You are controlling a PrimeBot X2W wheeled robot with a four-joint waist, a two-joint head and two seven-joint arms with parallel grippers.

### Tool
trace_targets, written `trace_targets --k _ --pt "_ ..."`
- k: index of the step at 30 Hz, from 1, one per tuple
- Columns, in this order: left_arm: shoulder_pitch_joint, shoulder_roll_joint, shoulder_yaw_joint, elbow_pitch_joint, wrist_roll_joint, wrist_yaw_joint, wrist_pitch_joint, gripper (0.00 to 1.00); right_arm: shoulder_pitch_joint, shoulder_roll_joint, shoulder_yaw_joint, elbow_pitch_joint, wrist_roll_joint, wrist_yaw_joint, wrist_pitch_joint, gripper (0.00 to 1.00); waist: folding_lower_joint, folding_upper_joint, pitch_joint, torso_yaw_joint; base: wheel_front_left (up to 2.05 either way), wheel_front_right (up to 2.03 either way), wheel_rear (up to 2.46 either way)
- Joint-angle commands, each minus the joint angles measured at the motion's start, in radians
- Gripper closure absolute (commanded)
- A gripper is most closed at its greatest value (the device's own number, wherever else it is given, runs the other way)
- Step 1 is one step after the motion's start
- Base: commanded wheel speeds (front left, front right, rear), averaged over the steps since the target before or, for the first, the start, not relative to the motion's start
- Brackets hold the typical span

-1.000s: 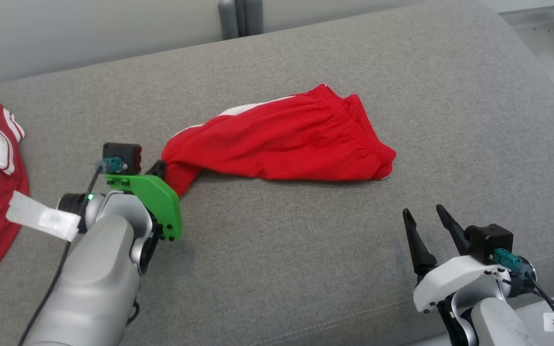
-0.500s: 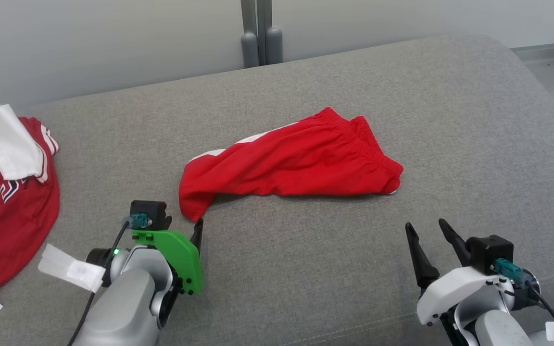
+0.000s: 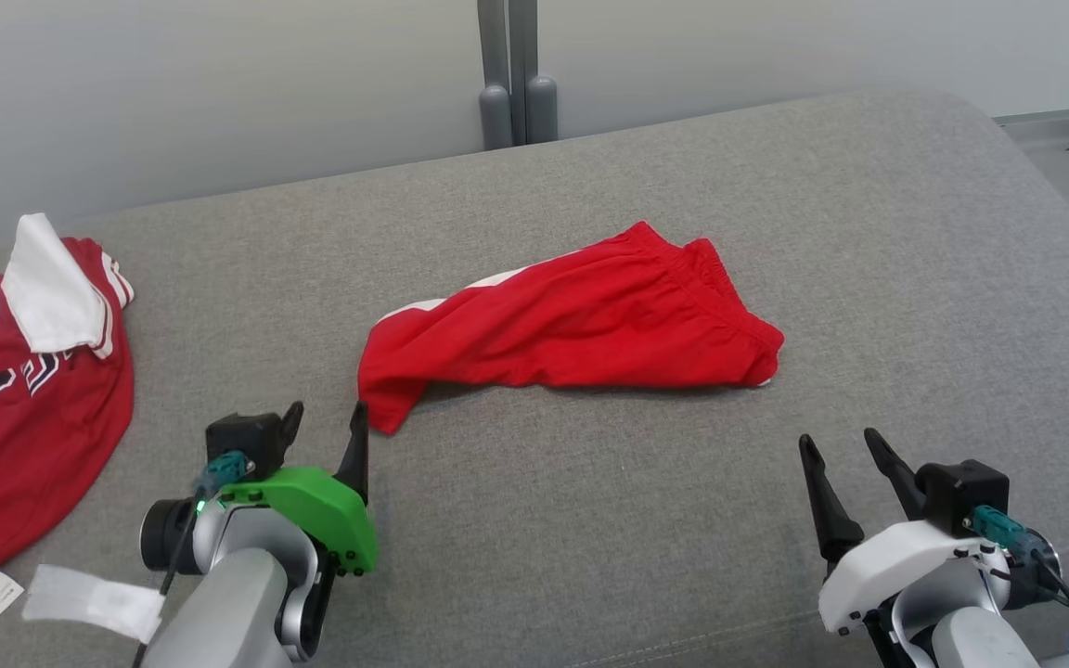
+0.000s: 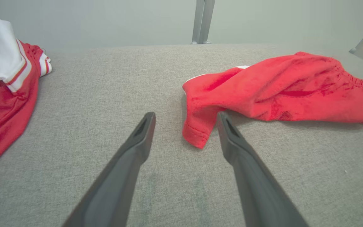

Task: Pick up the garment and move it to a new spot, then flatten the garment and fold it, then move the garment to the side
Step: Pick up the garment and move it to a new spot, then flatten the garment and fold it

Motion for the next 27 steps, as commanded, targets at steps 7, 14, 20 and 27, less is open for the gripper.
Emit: trace_targets --k 7,14,20,27 --pt "0.135 0.027 0.116 -0.265 0.047 0.040 -0.091 0.00 0.020 -0.002 -0.028 -0.008 0.006 -0.001 -0.012 0.00 0.0000 0.0000 -0.007 0.035 0.00 0.00 0.00" --pt "0.322 -0.021 0.284 -0.538 0.172 0.020 -0.089 0.00 0.018 -0.002 -0.037 -0.001 0.015 -0.001 -0.022 0.00 0.0000 0.0000 -0.016 0.073 0.00 0.00 0.00" --pt "0.429 -0.062 0.379 -0.626 0.249 -0.003 -0.090 0.00 0.020 -0.002 -0.033 0.010 0.020 -0.001 -0.026 0.00 0.0000 0.0000 -0.025 0.093 0.00 0.00 0.00" --pt "0.539 -0.084 0.463 -0.695 0.353 -0.052 -0.090 0.00 0.027 -0.002 -0.028 0.027 0.026 -0.001 -0.030 0.00 0.0000 0.0000 -0.033 0.116 0.00 0.00 0.00"
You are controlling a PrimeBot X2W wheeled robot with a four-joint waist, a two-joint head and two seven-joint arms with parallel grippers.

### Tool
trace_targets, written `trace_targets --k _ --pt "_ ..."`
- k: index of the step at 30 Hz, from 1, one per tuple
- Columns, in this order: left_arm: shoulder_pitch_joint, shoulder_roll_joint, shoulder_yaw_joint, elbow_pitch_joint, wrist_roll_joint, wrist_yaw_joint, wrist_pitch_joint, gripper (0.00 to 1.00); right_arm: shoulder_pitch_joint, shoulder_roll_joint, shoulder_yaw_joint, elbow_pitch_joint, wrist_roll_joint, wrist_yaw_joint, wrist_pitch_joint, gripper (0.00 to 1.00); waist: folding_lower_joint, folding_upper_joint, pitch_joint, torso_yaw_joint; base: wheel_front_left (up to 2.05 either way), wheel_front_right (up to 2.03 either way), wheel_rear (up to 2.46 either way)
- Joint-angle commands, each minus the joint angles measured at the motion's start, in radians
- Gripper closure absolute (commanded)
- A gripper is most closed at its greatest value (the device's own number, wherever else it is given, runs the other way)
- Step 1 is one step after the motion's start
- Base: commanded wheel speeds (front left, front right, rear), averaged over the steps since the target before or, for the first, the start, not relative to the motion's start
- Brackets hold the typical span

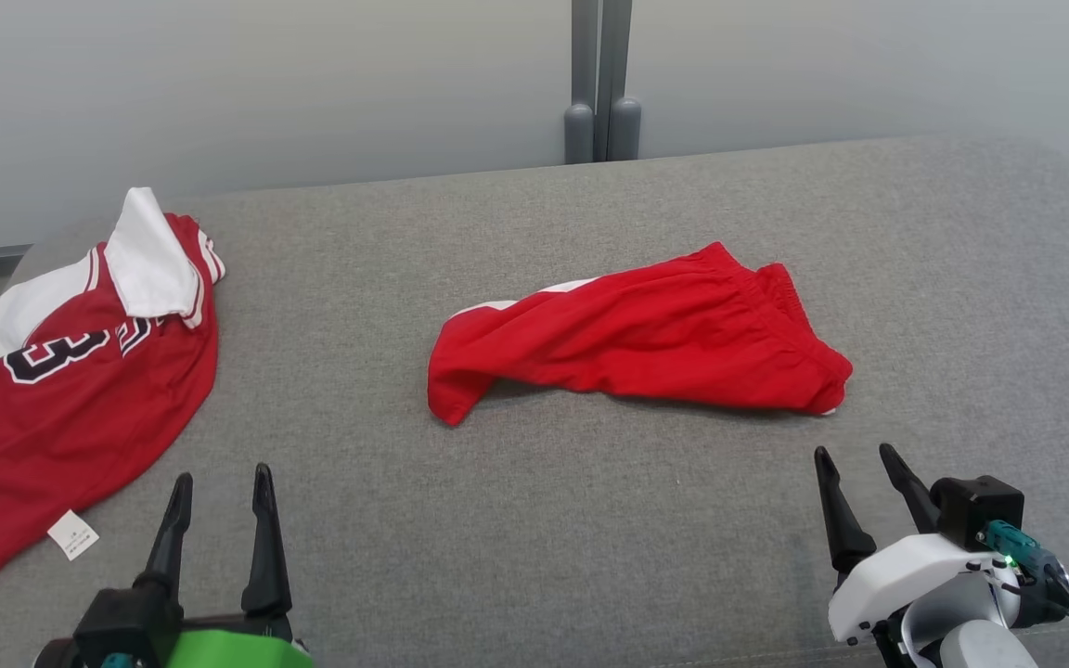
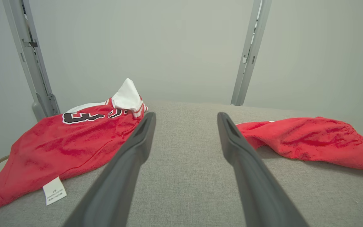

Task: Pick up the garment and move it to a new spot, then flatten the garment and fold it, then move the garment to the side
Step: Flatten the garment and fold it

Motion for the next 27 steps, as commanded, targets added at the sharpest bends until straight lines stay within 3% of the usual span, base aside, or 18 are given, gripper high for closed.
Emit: trace_targets --k 1,8,17,27 --pt "0.034 -0.005 0.011 -0.001 0.019 -0.010 0.000 0.00 0.010 -0.002 0.003 0.006 0.005 -0.001 -0.006 0.00 0.0000 0.0000 -0.004 0.007 0.00 0.00 0.00" --pt "0.093 -0.019 0.057 0.023 0.055 -0.041 0.000 0.00 0.010 -0.002 0.010 0.014 0.003 -0.001 -0.016 0.00 0.0000 0.0000 -0.014 0.036 0.00 0.00 0.00" --pt "0.097 -0.036 0.044 0.063 0.075 -0.074 -0.001 0.00 -0.018 -0.002 0.011 0.012 -0.028 -0.001 0.021 0.00 0.0000 0.0000 -0.021 0.095 0.00 0.00 0.00" --pt "0.069 -0.040 0.011 0.101 0.084 -0.106 -0.001 0.00 -0.175 -0.023 -0.063 0.062 -0.081 -0.001 0.292 0.00 0.0000 0.0000 0.007 0.160 0.00 0.00 0.00"
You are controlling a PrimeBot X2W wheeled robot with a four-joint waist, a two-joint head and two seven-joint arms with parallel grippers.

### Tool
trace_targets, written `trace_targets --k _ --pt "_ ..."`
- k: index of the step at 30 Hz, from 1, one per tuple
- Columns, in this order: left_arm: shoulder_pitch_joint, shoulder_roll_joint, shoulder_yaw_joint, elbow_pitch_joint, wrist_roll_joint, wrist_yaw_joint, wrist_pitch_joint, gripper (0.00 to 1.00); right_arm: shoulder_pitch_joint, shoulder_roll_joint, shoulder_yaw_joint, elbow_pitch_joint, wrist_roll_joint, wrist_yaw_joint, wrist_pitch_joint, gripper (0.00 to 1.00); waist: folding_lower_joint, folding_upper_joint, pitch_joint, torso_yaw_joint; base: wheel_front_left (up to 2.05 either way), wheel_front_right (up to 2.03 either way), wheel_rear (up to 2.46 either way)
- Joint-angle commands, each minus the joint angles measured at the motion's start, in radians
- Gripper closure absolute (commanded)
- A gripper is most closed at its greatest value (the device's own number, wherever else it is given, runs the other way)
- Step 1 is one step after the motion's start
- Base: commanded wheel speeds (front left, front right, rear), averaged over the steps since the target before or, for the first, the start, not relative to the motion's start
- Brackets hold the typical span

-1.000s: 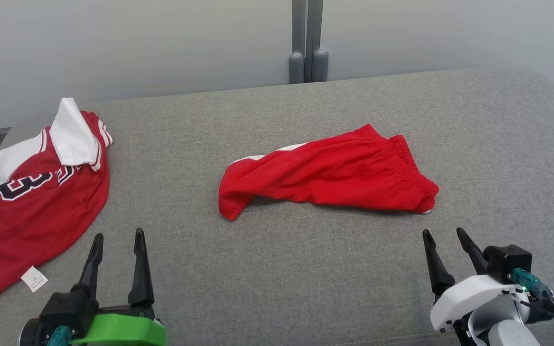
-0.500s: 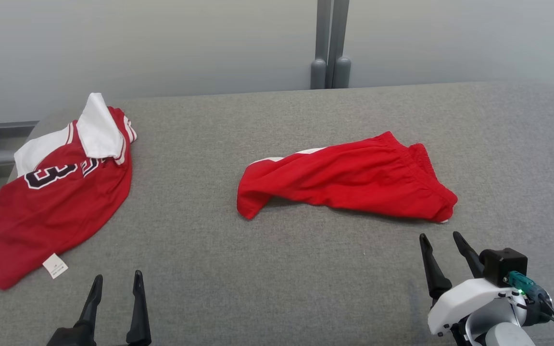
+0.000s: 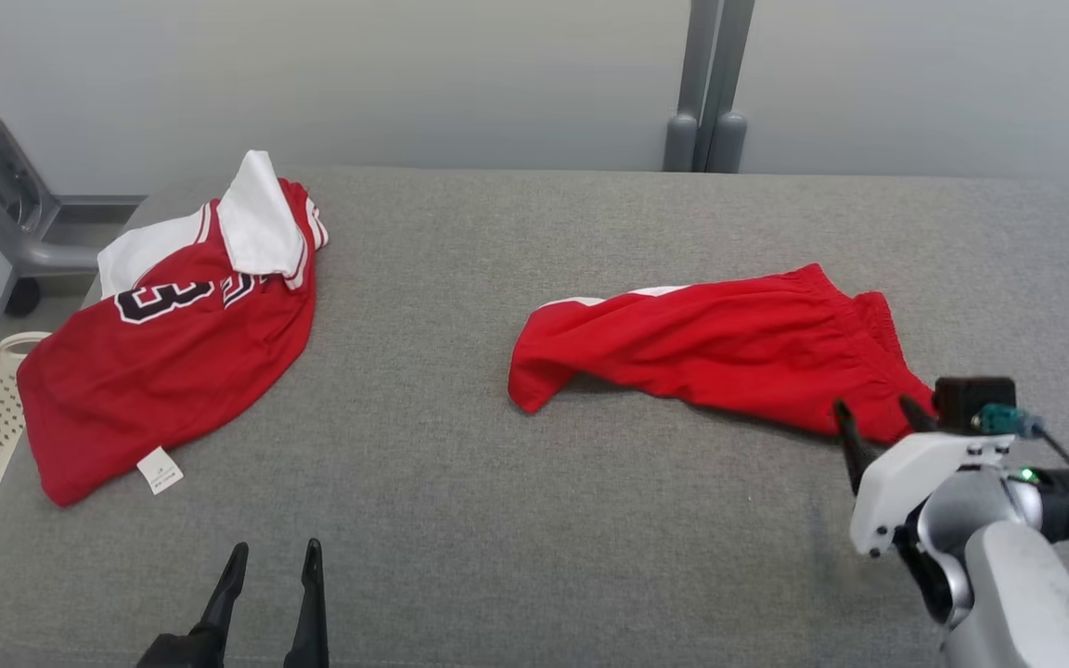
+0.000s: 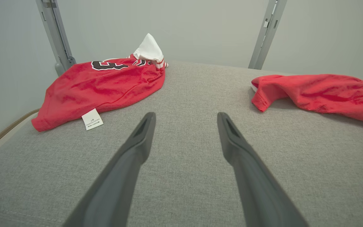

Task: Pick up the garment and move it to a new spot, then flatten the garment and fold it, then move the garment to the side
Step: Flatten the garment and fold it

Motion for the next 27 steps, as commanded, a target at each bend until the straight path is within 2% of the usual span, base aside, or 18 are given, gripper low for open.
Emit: trace_targets --k 1,5,11,21,27 --pt "-0.022 0.001 -0.004 0.003 0.005 -0.008 -0.001 0.00 -0.048 -0.016 -0.027 0.017 -0.011 -0.001 0.050 0.00 0.0000 0.0000 0.026 0.024 0.00 0.00 0.00" --pt "-0.039 -0.001 -0.018 0.010 0.007 -0.014 -0.001 0.00 -0.138 -0.031 -0.077 0.067 -0.013 -0.001 0.140 0.00 0.0000 0.0000 0.062 0.052 0.00 0.00 0.00" --pt "-0.066 -0.001 -0.032 0.013 0.008 -0.021 -0.001 0.00 -0.226 -0.041 -0.137 0.142 -0.030 -0.001 0.194 0.00 0.0000 0.0000 0.101 0.086 0.00 0.00 0.00" --pt "-0.098 -0.003 -0.062 0.001 0.016 -0.026 -0.001 0.00 -0.319 -0.045 -0.250 0.250 -0.118 -0.001 0.240 0.00 0.0000 0.0000 0.149 0.122 0.00 0.00 0.00" --pt "-0.113 -0.004 -0.064 0.004 0.016 -0.027 -0.001 0.00 -0.348 -0.068 -0.293 0.276 -0.159 -0.001 0.219 0.00 0.0000 0.0000 0.171 0.121 0.00 0.00 0.00"
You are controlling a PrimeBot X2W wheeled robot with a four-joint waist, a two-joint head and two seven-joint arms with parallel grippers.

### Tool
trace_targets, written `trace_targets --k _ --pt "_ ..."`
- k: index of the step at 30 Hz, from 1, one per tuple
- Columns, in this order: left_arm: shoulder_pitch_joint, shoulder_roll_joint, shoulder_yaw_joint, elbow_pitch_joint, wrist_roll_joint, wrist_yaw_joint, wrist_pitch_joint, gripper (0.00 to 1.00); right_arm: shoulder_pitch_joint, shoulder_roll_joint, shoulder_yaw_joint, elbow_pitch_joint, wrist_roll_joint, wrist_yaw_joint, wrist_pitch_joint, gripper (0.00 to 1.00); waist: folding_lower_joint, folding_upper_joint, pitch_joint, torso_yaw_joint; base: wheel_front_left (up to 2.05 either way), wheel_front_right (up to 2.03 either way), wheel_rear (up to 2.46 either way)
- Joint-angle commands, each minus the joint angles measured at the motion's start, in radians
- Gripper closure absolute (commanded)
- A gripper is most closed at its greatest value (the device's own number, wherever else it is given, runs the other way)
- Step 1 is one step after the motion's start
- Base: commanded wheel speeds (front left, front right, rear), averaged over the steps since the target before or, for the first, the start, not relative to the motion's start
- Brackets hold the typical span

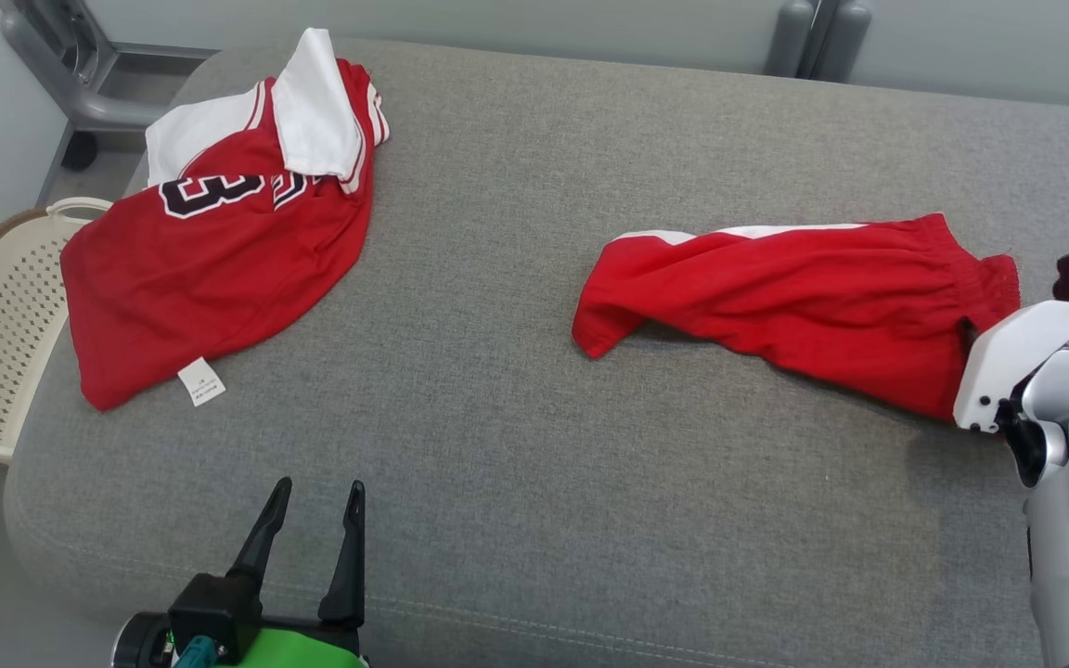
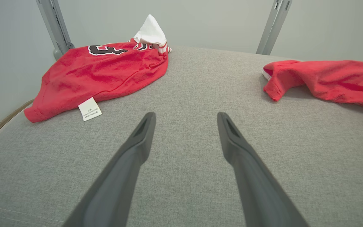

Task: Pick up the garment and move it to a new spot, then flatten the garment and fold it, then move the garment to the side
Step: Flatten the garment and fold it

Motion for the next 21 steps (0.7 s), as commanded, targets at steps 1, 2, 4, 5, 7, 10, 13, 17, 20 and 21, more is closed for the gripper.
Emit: trace_targets --k 1,2,4,5,7,10,13,17,20,21 --pt "-0.015 0.000 0.001 0.002 0.000 -0.002 -0.001 0.00 -0.011 -0.008 -0.012 0.001 -0.014 -0.001 -0.010 0.00 0.0000 -0.0001 0.006 0.000 0.00 0.00 0.00" --pt "-0.017 0.000 0.000 0.003 0.000 -0.002 -0.001 0.00 -0.013 -0.004 -0.021 0.004 -0.022 -0.001 -0.013 0.00 0.0000 -0.0001 0.007 -0.001 0.00 0.00 0.00" --pt "-0.019 0.000 0.000 0.007 0.000 -0.003 -0.001 0.00 -0.013 0.005 -0.034 0.014 -0.032 -0.001 -0.006 0.00 0.0000 -0.0001 0.009 -0.004 0.00 0.00 0.00" --pt "-0.020 0.000 0.000 0.008 0.000 -0.003 -0.001 0.00 -0.015 0.007 -0.035 0.021 -0.030 -0.001 -0.003 0.00 0.0000 -0.0001 0.010 -0.006 0.00 0.00 0.00" --pt "-0.020 0.000 0.004 0.010 -0.001 -0.003 -0.001 0.00 -0.014 0.014 -0.030 0.031 -0.022 -0.001 0.000 0.00 0.0000 -0.0001 0.011 -0.013 0.00 0.00 0.00" --pt "-0.024 0.000 0.011 0.015 -0.002 -0.003 -0.001 0.00 -0.010 0.025 -0.021 0.039 -0.013 -0.001 -0.005 0.67 0.0000 -0.0001 0.013 -0.026 0.00 0.00 0.00" --pt "-0.029 0.000 0.013 0.017 -0.003 -0.004 -0.001 0.00 0.002 0.028 -0.002 0.034 -0.011 -0.001 -0.025 1.00 0.0000 -0.0001 0.011 -0.038 0.00 0.00 0.00" --pt "-0.027 -0.001 0.010 0.026 -0.007 -0.004 -0.001 0.00 0.041 0.019 0.025 0.005 0.006 -0.001 -0.066 1.00 0.0000 -0.0001 -0.002 -0.059 0.00 0.00 0.00" --pt "-0.025 -0.001 0.010 0.030 -0.010 -0.004 -0.001 0.00 0.071 0.023 0.033 -0.014 0.021 -0.001 -0.078 1.00 0.0000 -0.0001 -0.009 -0.067 0.00 0.00 0.00" --pt "-0.021 -0.002 0.009 0.033 -0.013 -0.003 -0.001 0.00 0.107 0.025 0.036 -0.041 0.037 -0.001 -0.090 1.00 0.0000 -0.0001 -0.017 -0.075 0.00 0.00 0.00"
